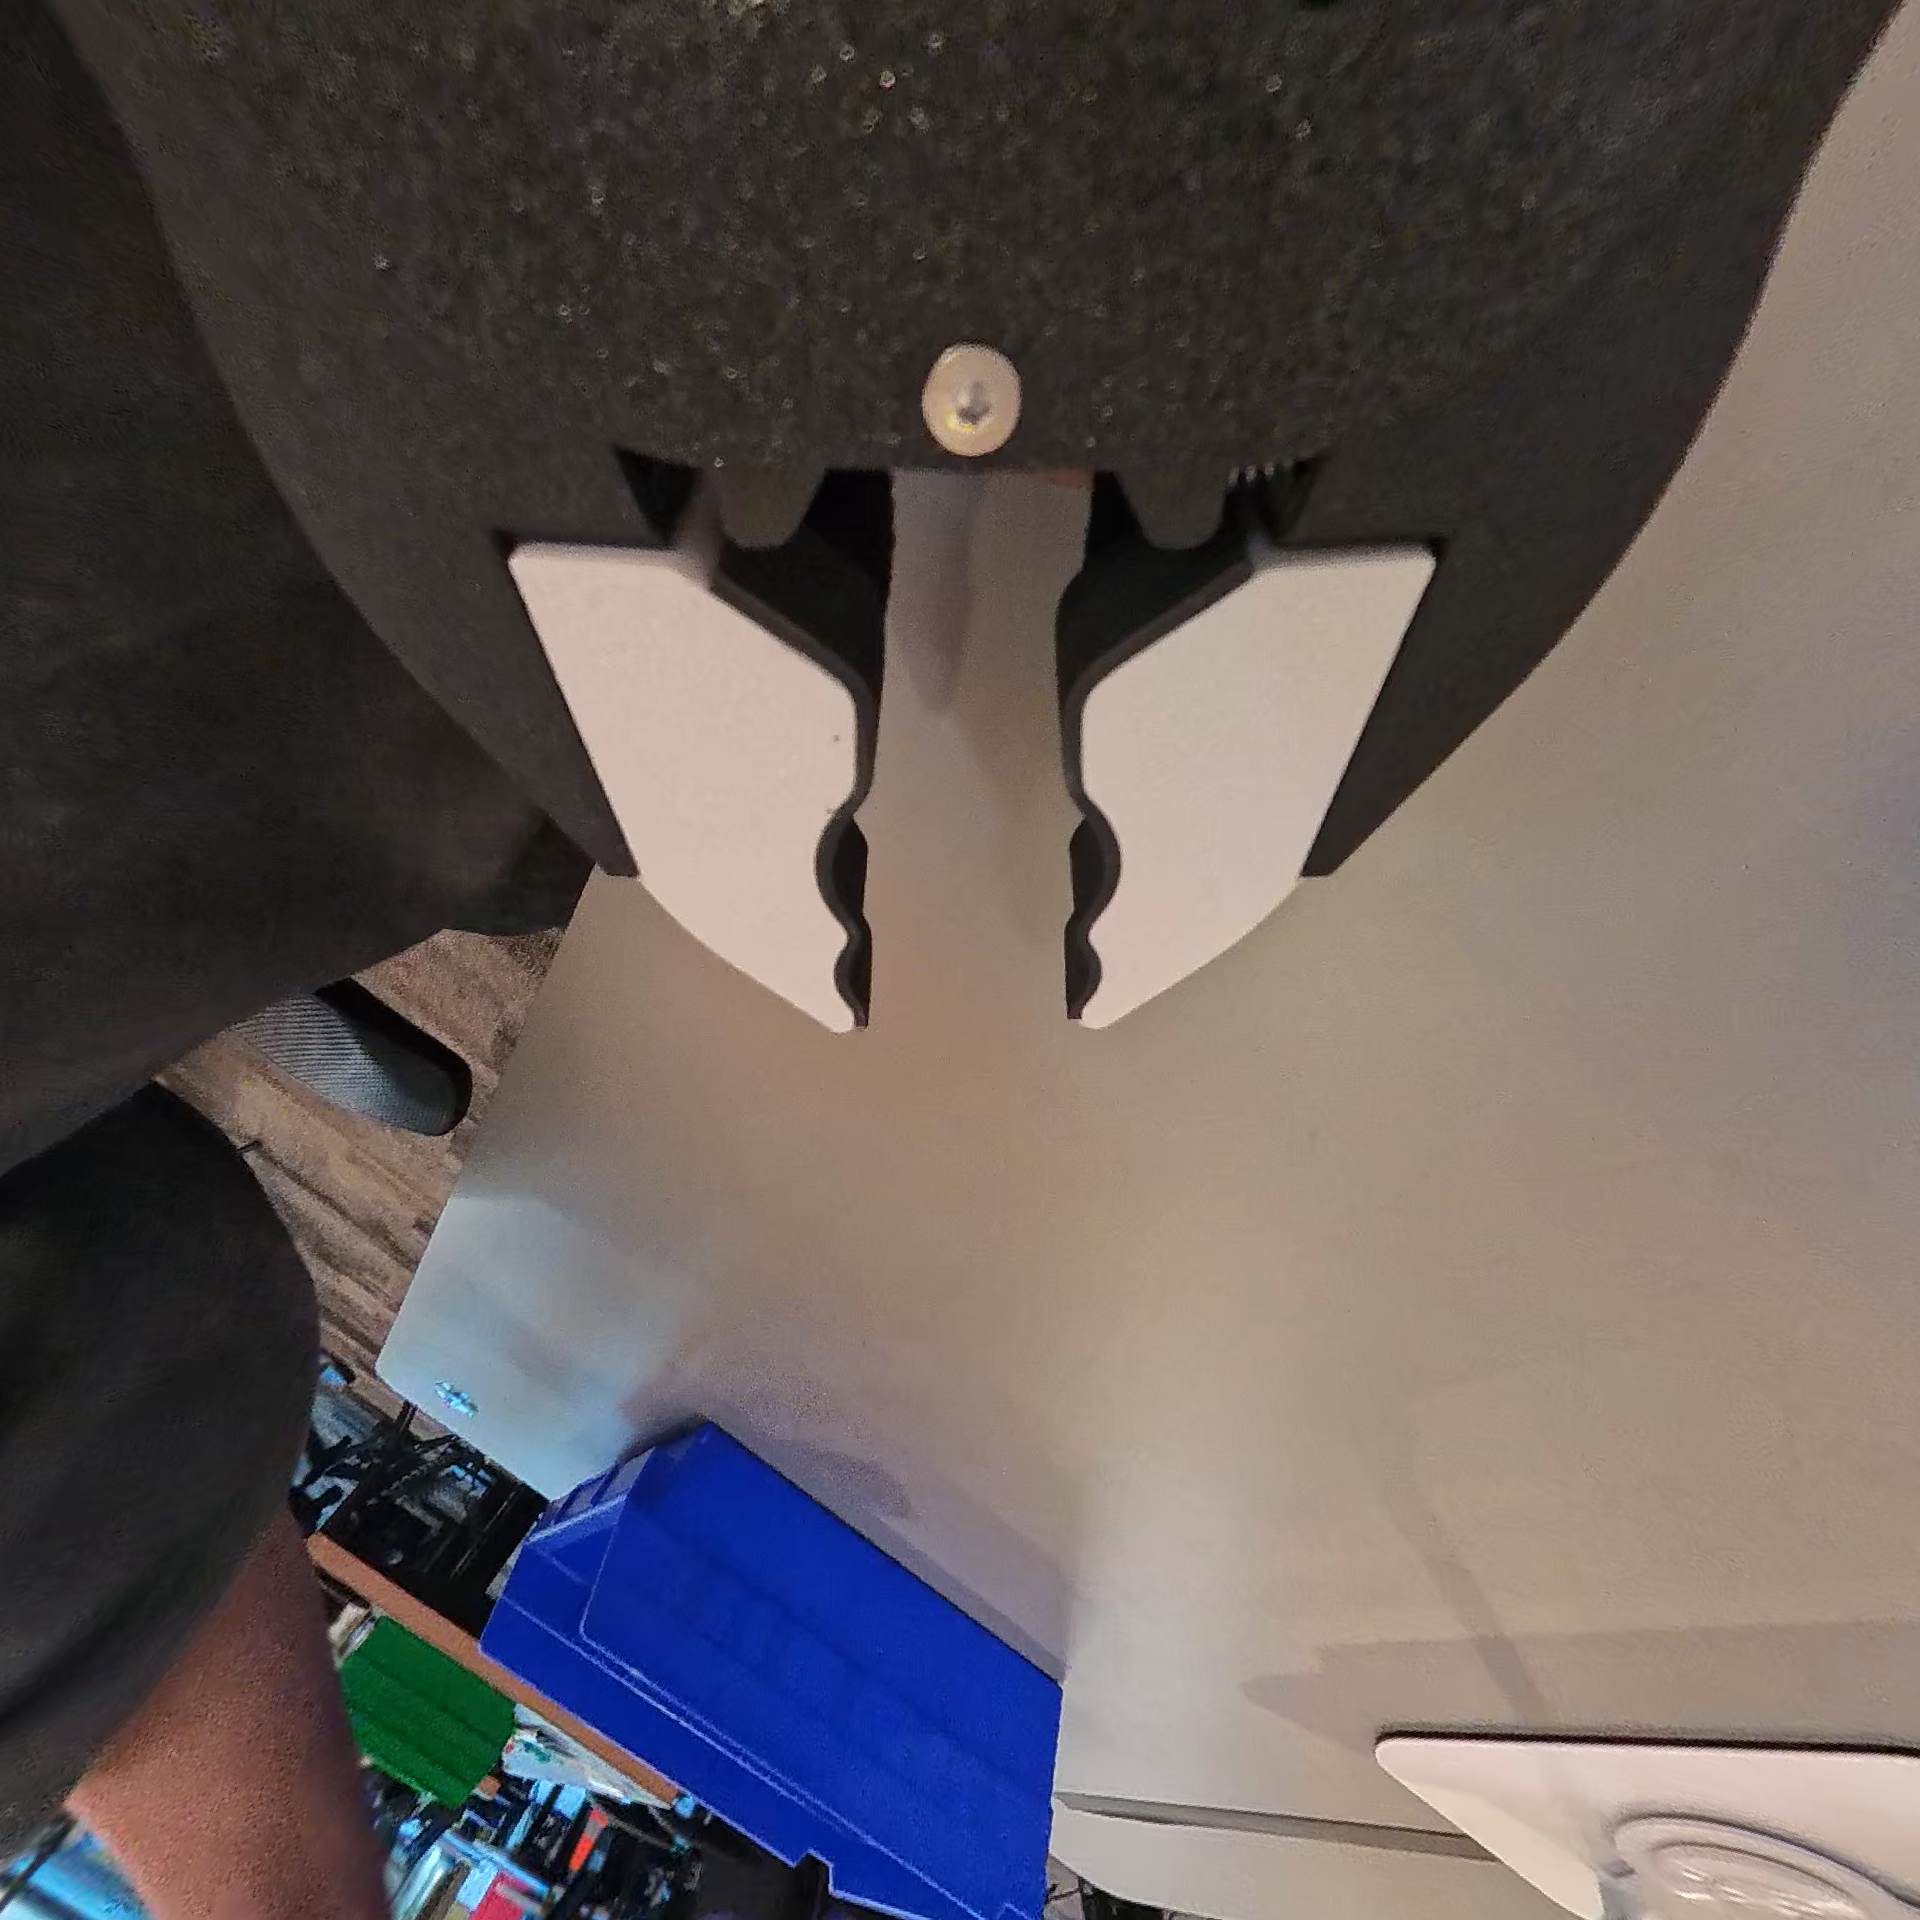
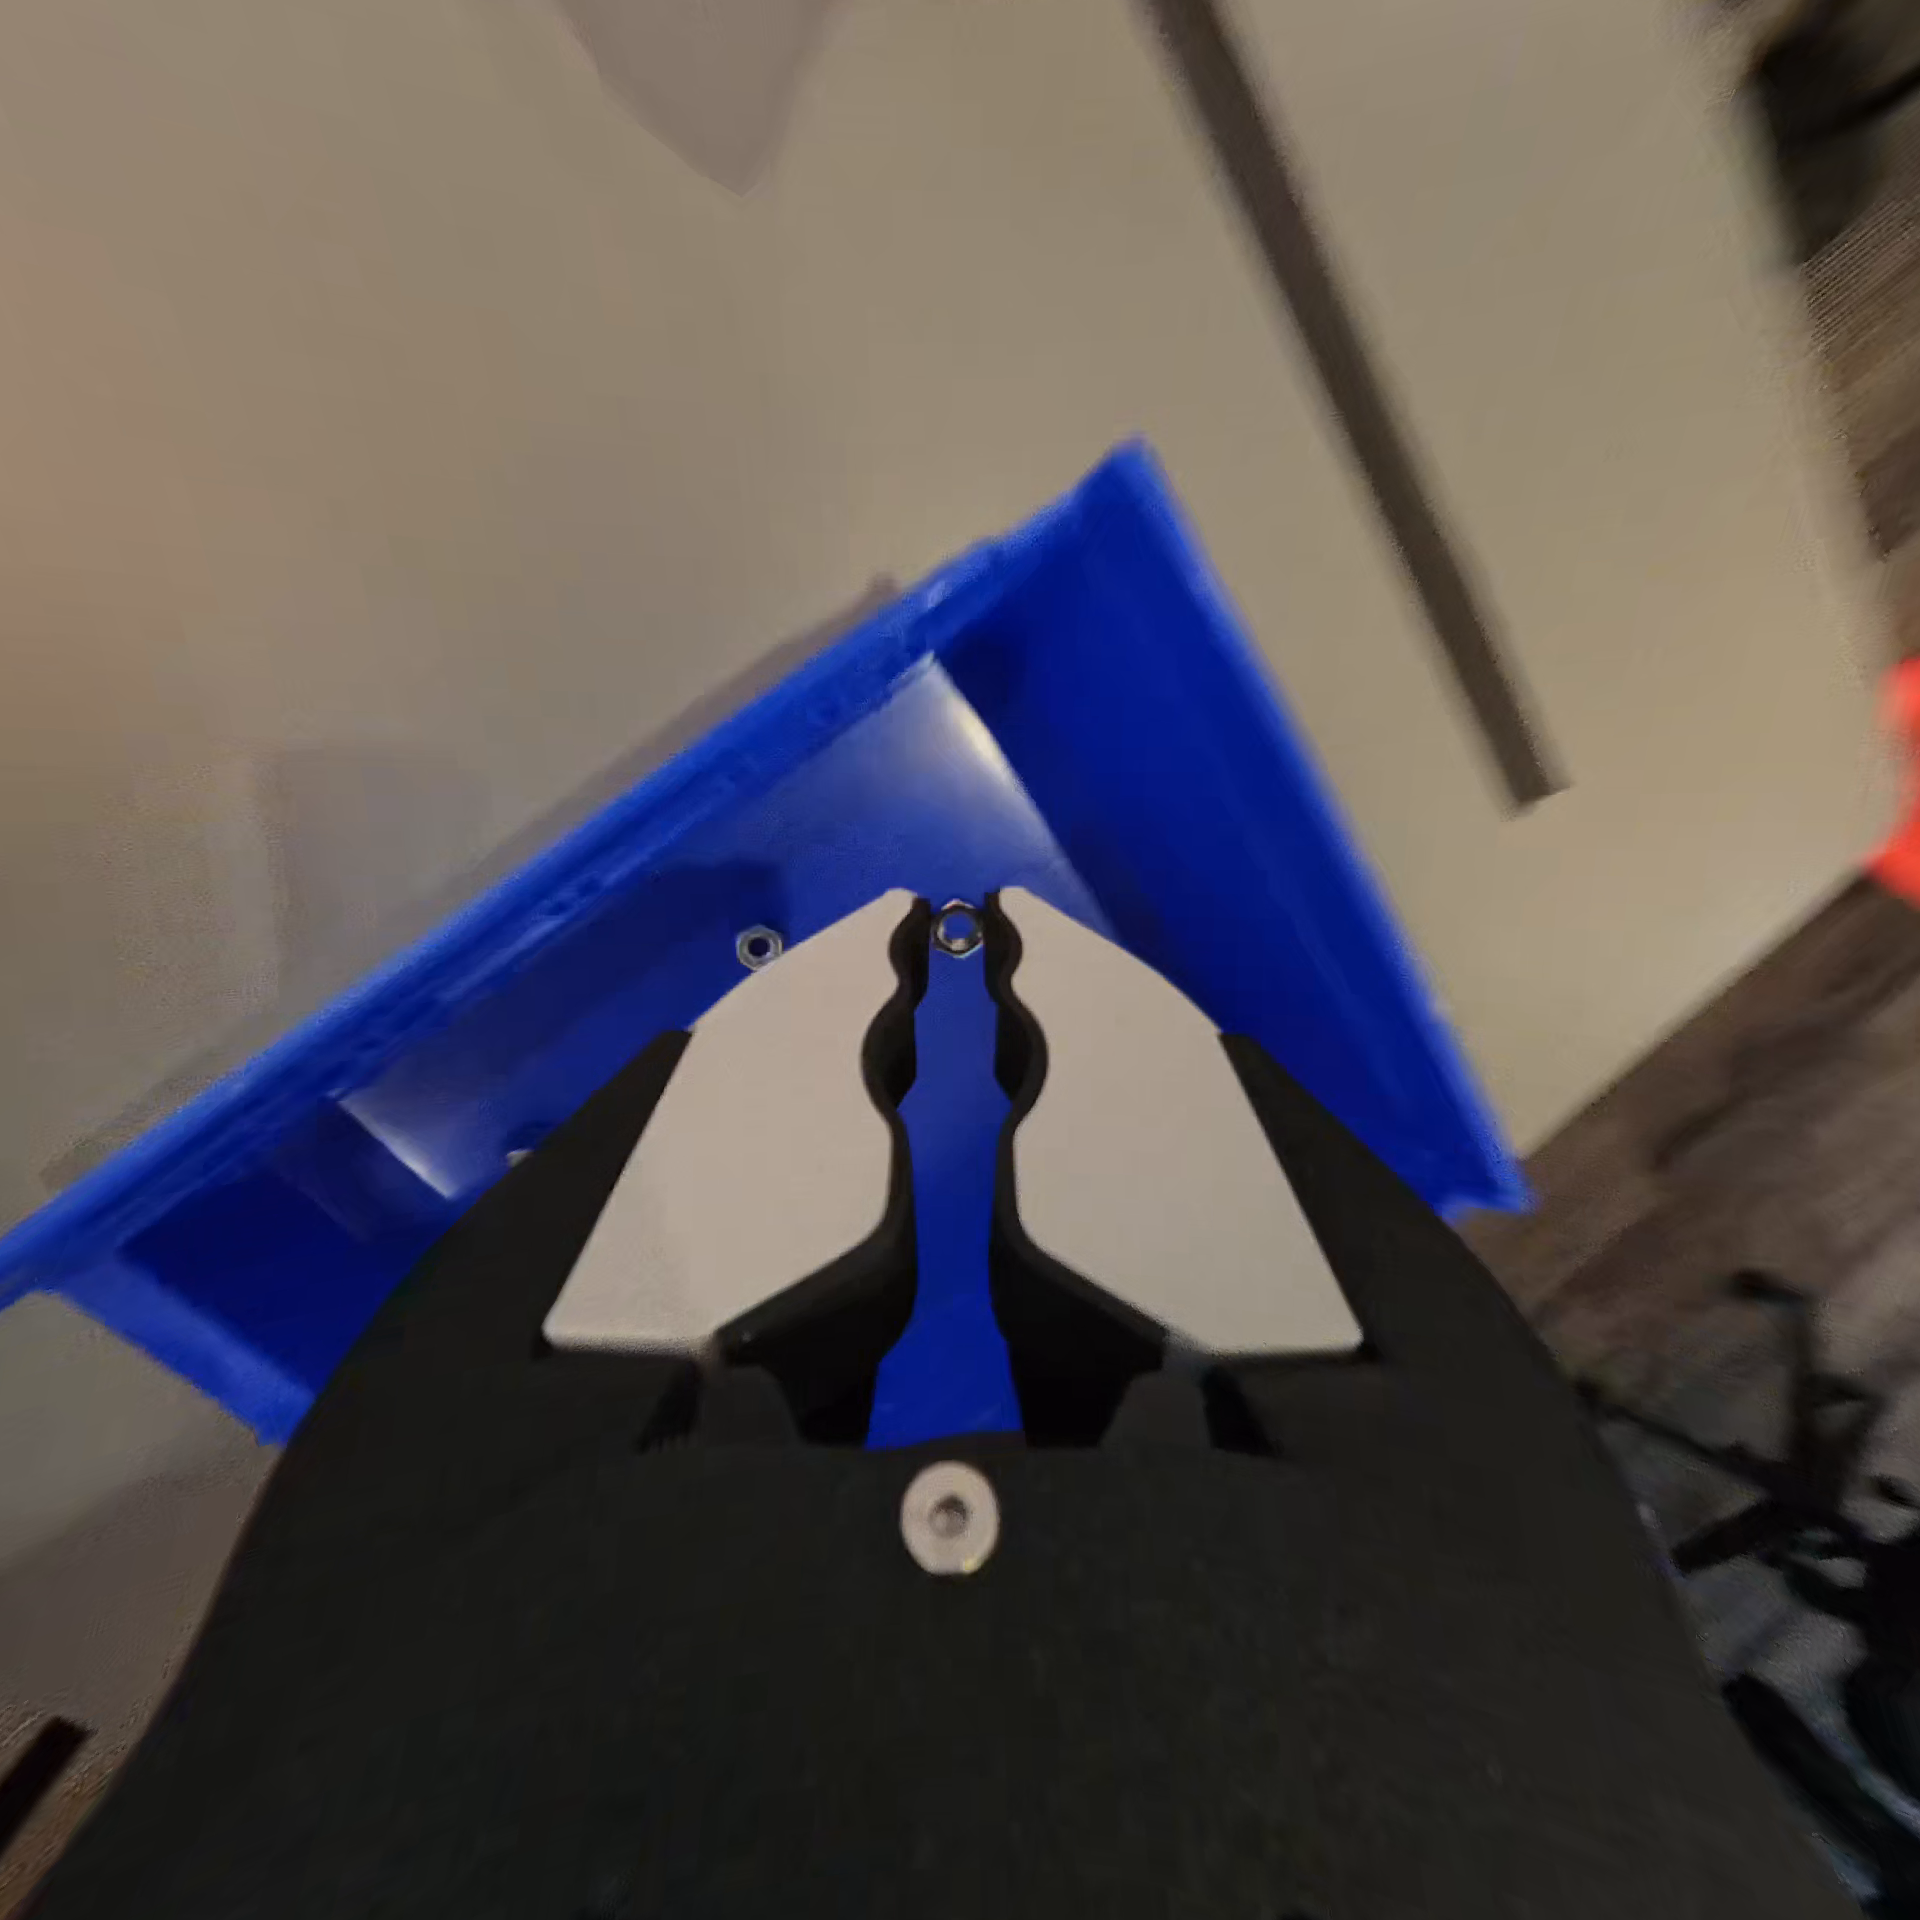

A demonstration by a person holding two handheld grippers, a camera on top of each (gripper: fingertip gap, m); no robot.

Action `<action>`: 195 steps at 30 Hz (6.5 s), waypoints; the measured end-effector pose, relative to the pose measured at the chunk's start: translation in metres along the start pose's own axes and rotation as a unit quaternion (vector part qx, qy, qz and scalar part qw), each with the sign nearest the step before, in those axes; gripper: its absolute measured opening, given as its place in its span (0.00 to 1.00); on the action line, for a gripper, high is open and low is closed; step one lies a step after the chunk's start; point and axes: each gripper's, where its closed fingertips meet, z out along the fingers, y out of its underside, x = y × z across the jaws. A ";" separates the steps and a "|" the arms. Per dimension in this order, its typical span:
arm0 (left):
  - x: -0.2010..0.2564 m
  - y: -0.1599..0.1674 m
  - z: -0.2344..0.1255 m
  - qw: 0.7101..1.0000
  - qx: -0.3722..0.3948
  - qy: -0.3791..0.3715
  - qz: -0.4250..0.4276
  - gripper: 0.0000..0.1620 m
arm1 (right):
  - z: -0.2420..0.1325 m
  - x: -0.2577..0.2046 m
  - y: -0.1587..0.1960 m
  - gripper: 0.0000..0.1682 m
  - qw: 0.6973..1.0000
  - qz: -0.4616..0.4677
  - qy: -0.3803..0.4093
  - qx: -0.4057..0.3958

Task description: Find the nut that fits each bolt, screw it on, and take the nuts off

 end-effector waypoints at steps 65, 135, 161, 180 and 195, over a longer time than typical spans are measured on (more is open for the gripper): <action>-0.342 -0.030 -0.098 0.773 -0.137 -0.515 -0.344 0.11 | -0.032 -0.345 -0.085 0.11 0.883 -0.004 -0.054 0.465; 0.041 -0.114 0.078 0.970 0.059 0.072 0.223 0.27 | -0.085 -0.331 -0.162 0.10 0.655 0.160 -0.523 0.522; 0.072 -0.123 0.052 0.944 0.061 0.325 0.002 0.11 | -0.103 -0.352 -0.148 0.28 0.739 -0.017 -0.310 0.598; 0.052 -0.117 0.060 0.965 0.070 0.237 0.088 0.11 | -0.081 -0.360 -0.161 0.11 0.627 0.182 -0.606 0.454; 0.055 -0.109 0.066 0.958 0.044 0.282 0.024 0.11 | -0.078 -0.363 -0.147 0.21 0.776 -0.176 -0.073 0.602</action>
